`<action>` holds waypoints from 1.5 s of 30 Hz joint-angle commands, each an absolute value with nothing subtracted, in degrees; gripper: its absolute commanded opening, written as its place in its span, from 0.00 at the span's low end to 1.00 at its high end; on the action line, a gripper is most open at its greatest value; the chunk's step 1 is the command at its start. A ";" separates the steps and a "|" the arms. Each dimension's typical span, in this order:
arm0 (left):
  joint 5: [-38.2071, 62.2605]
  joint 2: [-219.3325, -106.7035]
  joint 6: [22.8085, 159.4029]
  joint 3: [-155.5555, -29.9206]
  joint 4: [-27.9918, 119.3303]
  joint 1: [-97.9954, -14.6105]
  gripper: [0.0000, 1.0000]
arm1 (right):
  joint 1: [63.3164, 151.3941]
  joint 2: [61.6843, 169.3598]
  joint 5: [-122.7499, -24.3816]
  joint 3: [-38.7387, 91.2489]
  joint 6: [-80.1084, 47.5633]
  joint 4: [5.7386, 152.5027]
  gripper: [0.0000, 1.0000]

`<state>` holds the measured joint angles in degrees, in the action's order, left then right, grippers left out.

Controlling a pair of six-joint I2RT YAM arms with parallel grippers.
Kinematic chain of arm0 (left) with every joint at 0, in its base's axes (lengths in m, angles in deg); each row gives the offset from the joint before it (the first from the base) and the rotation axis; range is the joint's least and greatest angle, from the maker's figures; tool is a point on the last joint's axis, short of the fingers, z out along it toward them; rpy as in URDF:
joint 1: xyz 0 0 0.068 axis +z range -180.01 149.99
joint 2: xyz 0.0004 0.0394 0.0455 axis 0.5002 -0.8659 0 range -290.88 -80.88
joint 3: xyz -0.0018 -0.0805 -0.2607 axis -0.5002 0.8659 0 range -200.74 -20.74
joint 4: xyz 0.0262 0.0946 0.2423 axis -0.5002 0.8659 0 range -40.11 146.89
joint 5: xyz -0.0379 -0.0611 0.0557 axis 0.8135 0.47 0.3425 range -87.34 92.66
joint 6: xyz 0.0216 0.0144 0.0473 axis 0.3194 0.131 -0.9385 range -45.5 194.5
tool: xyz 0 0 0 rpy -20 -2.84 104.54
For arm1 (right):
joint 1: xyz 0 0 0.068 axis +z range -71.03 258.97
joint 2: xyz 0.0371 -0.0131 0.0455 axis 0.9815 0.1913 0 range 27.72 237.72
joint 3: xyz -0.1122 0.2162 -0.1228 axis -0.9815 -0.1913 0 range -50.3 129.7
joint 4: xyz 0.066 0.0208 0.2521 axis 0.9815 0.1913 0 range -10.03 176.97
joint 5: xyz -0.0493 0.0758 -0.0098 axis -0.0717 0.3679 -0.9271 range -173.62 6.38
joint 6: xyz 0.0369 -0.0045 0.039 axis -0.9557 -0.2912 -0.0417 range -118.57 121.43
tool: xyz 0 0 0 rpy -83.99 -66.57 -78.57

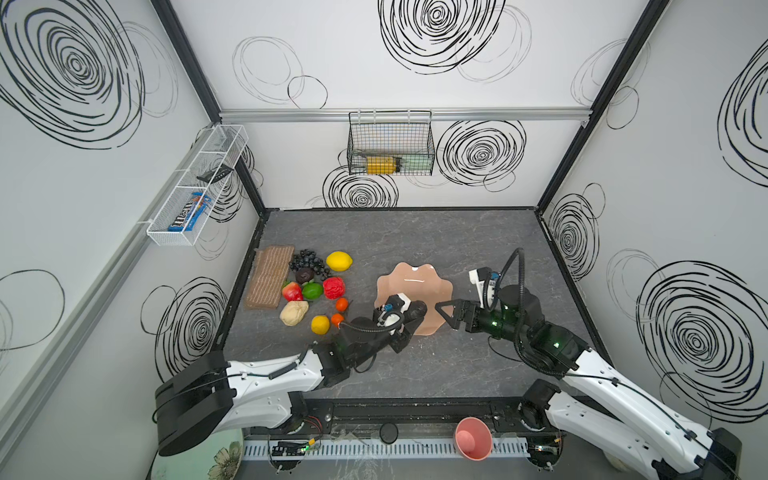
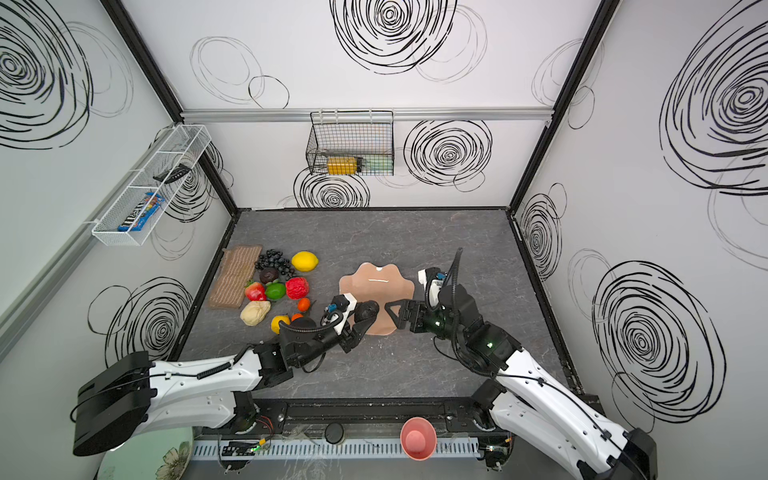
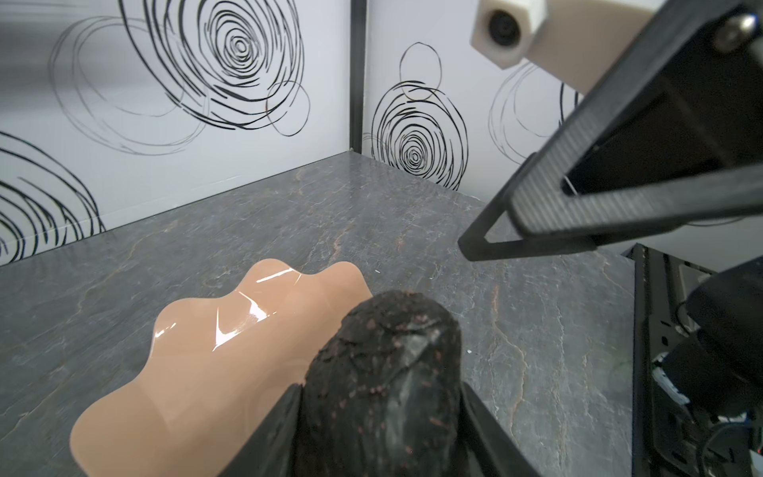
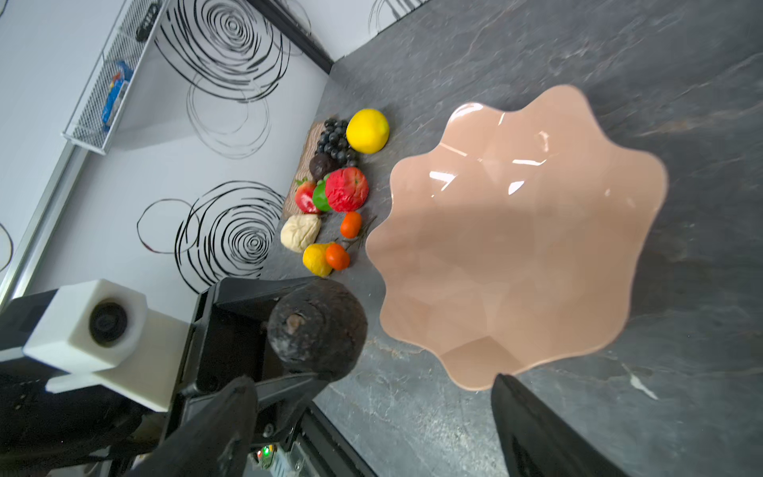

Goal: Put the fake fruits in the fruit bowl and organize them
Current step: 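Carry the avocado with the left gripper toward the right gripper and hand it over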

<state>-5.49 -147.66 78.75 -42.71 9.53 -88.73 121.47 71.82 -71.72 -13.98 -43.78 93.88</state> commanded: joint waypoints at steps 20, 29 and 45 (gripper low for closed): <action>-9.65 -151.89 66.16 -42.58 -2.70 -97.58 0.55 | 136.57 80.58 -82.37 -10.40 -48.50 95.80 0.70; -9.82 -151.41 65.36 -41.97 -3.45 -98.30 0.57 | 137.07 81.32 -84.70 -9.07 -47.31 97.28 0.49; -19.92 -129.05 68.92 -34.92 5.46 -97.30 0.96 | 129.69 85.41 -93.00 -3.20 -36.33 101.29 0.44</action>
<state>-14.82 -134.50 66.75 -35.68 3.28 -97.85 132.93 83.55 -90.51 -5.44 -41.10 99.92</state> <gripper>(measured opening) 0.975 0.501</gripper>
